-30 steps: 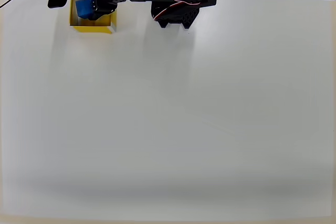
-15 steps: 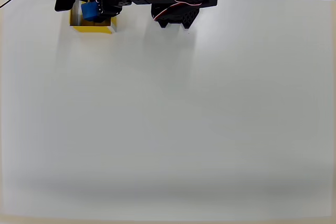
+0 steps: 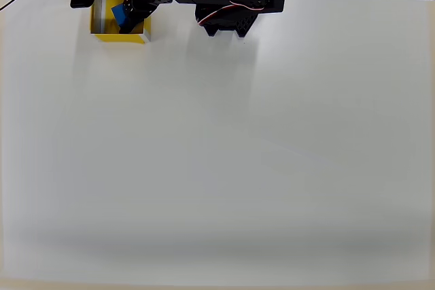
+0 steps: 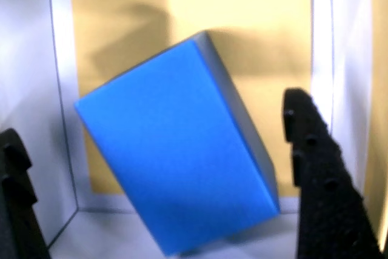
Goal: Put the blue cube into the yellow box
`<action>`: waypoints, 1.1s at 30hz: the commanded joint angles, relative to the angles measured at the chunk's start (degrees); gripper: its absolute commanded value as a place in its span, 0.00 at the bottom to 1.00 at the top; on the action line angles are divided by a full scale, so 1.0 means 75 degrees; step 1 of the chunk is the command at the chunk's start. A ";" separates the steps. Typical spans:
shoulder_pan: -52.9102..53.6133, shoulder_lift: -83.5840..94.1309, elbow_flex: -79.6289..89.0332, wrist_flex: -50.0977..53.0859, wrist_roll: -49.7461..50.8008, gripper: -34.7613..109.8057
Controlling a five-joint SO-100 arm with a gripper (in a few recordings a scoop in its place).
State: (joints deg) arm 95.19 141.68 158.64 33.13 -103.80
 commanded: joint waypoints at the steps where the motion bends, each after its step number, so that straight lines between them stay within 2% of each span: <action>1: 0.0211 0.0574 -0.1371 0.0867 -0.0188 0.56; 9: 0.0059 0.0480 -0.4078 0.3516 -0.0082 0.56; 17: -0.0867 0.0809 -0.4945 0.3691 0.0316 0.55; 22: -0.2461 0.1137 -0.4980 0.3820 0.0516 0.54; 33: -0.7230 0.2215 -0.3891 0.3316 0.0785 0.47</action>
State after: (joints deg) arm 51.33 152.75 128.41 60.73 -98.26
